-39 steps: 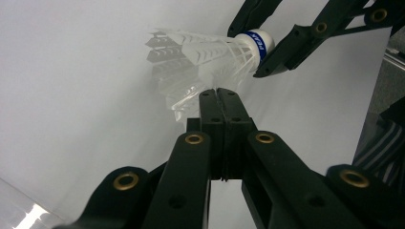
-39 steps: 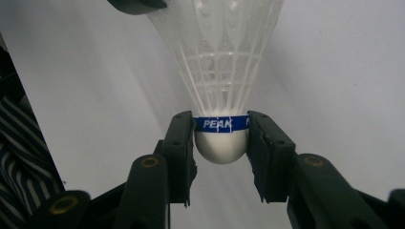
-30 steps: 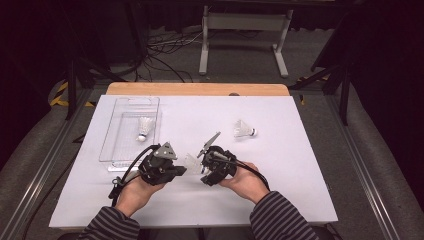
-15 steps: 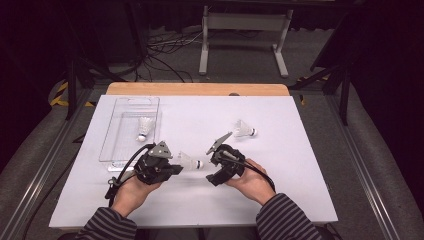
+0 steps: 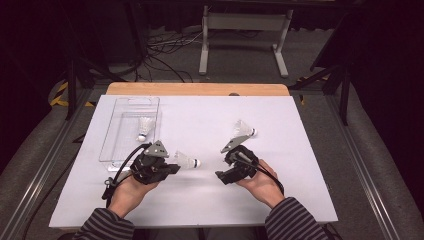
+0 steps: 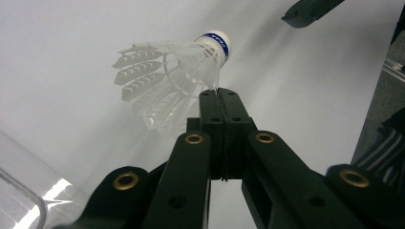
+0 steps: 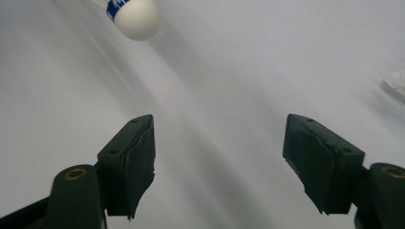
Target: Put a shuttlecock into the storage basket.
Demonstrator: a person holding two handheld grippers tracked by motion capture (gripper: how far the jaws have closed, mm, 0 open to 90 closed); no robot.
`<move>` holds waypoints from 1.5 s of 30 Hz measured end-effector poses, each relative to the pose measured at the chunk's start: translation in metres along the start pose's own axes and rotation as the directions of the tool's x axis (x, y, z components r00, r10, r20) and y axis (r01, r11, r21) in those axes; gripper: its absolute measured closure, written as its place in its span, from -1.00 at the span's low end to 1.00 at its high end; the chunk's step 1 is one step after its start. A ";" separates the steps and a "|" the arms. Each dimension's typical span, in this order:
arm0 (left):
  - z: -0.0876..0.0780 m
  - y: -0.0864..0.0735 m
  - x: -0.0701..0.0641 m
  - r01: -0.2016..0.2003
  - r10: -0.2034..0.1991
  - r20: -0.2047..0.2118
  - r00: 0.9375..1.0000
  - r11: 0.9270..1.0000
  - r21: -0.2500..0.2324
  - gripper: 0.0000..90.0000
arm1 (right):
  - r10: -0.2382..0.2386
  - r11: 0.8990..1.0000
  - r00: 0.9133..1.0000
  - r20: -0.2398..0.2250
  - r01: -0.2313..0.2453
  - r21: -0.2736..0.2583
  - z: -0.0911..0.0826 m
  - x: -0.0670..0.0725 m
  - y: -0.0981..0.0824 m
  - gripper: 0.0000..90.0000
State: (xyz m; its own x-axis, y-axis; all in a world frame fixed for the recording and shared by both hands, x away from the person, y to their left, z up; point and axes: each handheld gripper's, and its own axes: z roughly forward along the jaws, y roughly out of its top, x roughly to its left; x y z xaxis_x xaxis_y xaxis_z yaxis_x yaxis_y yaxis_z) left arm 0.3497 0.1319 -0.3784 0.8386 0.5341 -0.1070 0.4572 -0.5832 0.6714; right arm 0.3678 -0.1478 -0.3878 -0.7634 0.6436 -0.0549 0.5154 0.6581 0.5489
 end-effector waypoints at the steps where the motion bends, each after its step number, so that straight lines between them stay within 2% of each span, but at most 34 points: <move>1: 0.000 0.000 0.000 0.000 0.000 -0.003 1.000 1.000 -0.001 1.00 | 0.004 1.000 1.000 0.003 -0.004 -0.002 -0.001 -0.001 -0.001 -0.39; 10: -0.003 -0.003 0.001 0.002 -0.002 -0.010 1.000 1.000 0.000 1.00 | 0.050 0.998 0.999 0.018 -0.049 -0.041 -0.012 -0.012 -0.018 -0.45; 18: -0.005 -0.005 0.002 0.019 -0.019 -0.010 1.000 1.000 0.004 1.00 | 0.056 0.994 0.998 0.041 -0.051 -0.094 -0.021 -0.019 -0.036 -0.44; 28: -0.009 -0.006 0.002 0.019 -0.019 -0.019 1.000 1.000 0.005 1.00 | 0.098 0.987 0.993 0.060 -0.089 -0.135 -0.027 -0.028 -0.057 -0.49; 41: -0.015 -0.008 0.004 0.018 -0.018 -0.033 0.999 1.000 -0.001 1.00 | 0.161 0.968 0.984 0.073 -0.143 -0.205 -0.035 -0.040 -0.087 -0.52; 45: -0.017 -0.008 0.004 0.031 -0.031 -0.028 0.999 1.000 -0.005 1.00 | 0.176 0.963 0.982 0.074 -0.155 -0.222 -0.037 -0.042 -0.092 -0.54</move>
State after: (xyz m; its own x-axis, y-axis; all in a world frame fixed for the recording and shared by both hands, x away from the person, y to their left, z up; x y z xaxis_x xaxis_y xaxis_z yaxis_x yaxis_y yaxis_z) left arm 0.3446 0.1494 -0.3723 0.8155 0.5687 -0.1072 0.4811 -0.5632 0.6718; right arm 0.3380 -0.2497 -0.4055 -0.6301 0.7763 -0.0193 0.5284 0.4468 0.7219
